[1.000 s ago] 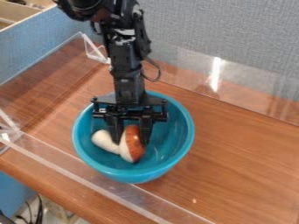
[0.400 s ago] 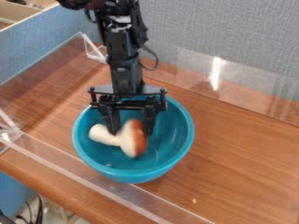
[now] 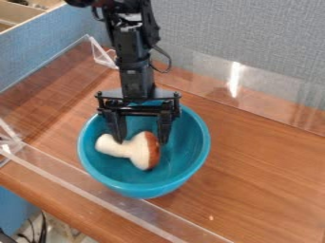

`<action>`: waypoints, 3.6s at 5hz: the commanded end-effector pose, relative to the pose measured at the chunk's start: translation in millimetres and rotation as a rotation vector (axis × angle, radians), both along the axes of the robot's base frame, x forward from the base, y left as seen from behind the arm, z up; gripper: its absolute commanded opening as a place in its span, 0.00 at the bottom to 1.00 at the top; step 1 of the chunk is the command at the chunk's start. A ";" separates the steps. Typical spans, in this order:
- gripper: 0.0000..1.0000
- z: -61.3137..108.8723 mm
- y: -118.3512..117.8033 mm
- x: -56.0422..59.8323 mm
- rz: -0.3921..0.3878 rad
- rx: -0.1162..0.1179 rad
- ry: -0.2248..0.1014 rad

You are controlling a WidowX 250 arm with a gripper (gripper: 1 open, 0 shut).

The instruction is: Remove the mushroom from inside the blue bowl and put it on the table

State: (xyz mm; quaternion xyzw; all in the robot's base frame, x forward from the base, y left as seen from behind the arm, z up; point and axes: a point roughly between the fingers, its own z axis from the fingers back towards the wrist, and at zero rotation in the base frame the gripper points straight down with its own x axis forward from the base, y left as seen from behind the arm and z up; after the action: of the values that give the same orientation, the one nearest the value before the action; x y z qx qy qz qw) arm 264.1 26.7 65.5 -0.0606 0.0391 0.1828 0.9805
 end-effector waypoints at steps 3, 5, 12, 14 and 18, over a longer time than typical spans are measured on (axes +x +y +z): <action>1.00 9.7 6.5 12.1 0.033 0.025 -0.060; 1.00 4.8 7.0 14.2 0.046 0.031 -0.051; 1.00 -4.8 12.9 20.3 0.080 0.038 -0.041; 1.00 -5.1 15.1 21.8 0.088 0.038 -0.042; 0.00 -4.4 11.5 24.2 0.084 0.039 -0.040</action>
State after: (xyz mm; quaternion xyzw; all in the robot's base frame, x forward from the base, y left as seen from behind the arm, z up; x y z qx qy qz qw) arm 278.1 36.5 43.6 -0.0454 0.0474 0.2266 0.9718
